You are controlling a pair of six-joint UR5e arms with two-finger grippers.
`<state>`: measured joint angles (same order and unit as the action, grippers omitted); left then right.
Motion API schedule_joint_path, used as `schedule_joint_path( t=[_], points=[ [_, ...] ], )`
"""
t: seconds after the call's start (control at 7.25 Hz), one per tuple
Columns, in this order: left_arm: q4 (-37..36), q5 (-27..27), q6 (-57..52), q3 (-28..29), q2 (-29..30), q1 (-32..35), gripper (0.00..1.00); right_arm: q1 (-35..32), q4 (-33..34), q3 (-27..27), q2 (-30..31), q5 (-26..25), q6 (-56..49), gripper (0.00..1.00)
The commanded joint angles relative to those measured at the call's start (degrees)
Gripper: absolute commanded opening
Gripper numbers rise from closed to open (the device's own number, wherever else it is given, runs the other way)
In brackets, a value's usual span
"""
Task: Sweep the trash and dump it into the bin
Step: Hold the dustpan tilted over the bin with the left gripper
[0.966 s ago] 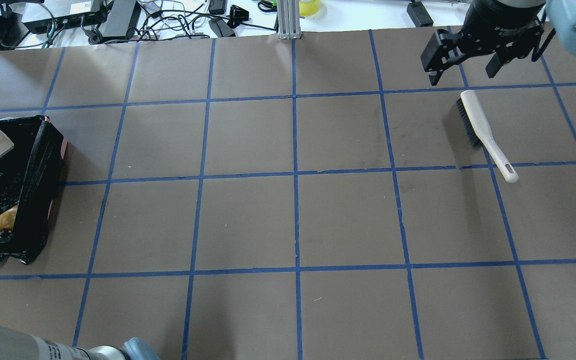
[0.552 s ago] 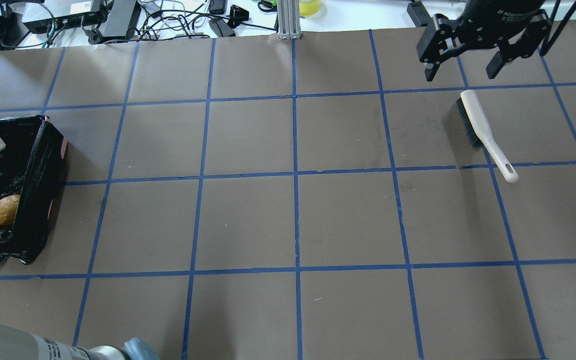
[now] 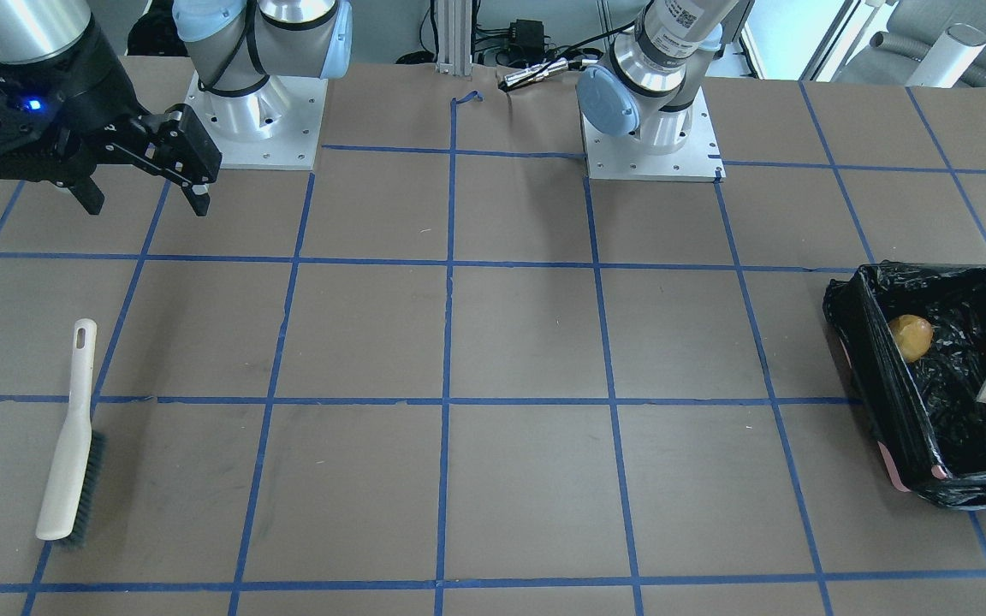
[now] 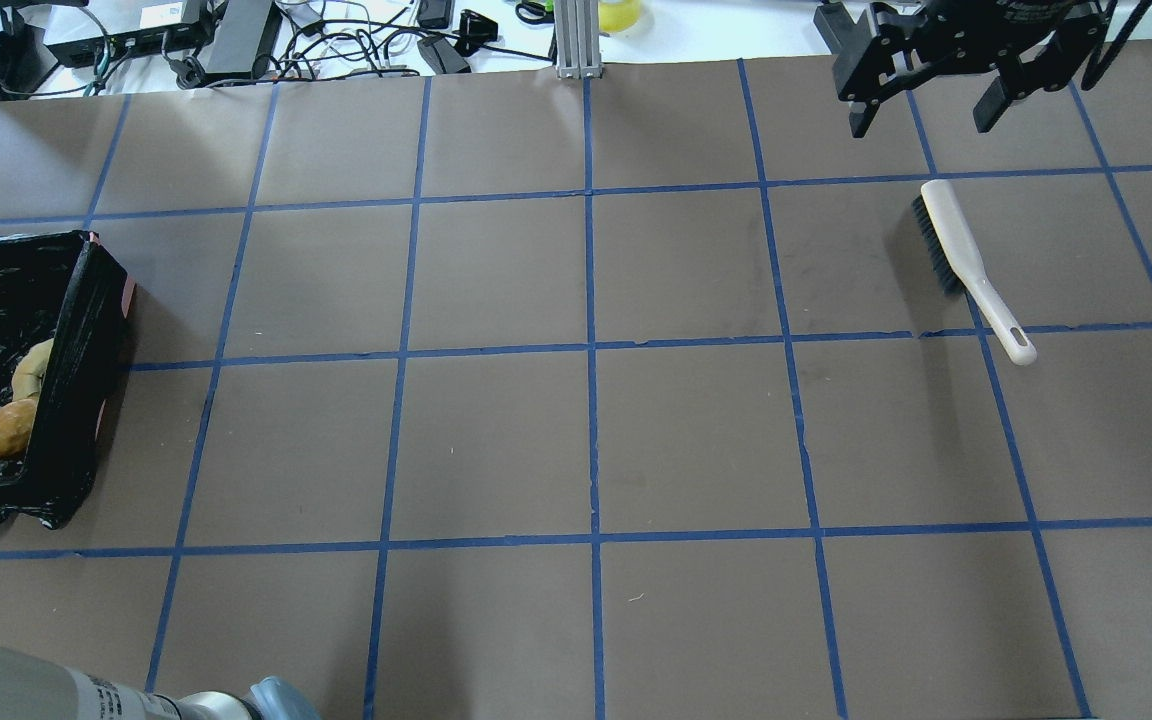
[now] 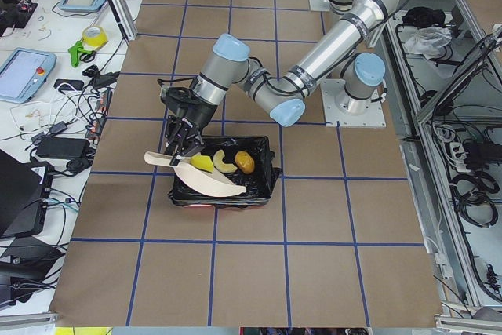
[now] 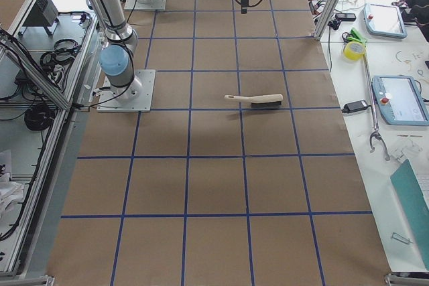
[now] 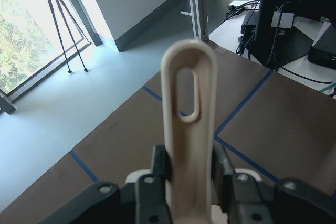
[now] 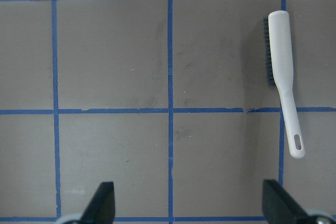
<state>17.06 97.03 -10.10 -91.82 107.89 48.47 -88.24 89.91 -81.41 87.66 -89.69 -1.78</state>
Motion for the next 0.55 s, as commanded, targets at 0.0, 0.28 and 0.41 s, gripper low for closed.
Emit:
schedule_joint_path(
  t=[0.0,0.28,0.41],
  points=[
    [-3.3,0.3,-4.7,-0.2,-0.2,1.1,0.00,0.0,0.5,-0.9,0.1,-0.1,-0.2,1.00],
    [-12.9,0.2,-9.3,-1.3,0.9,1.2,0.00,-0.1,0.5,-0.9,0.1,-0.1,-0.6,1.00],
    [-13.3,0.3,-9.5,-3.0,0.0,1.5,0.00,0.0,0.5,-0.9,0.0,-0.1,-0.9,1.00]
  ],
)
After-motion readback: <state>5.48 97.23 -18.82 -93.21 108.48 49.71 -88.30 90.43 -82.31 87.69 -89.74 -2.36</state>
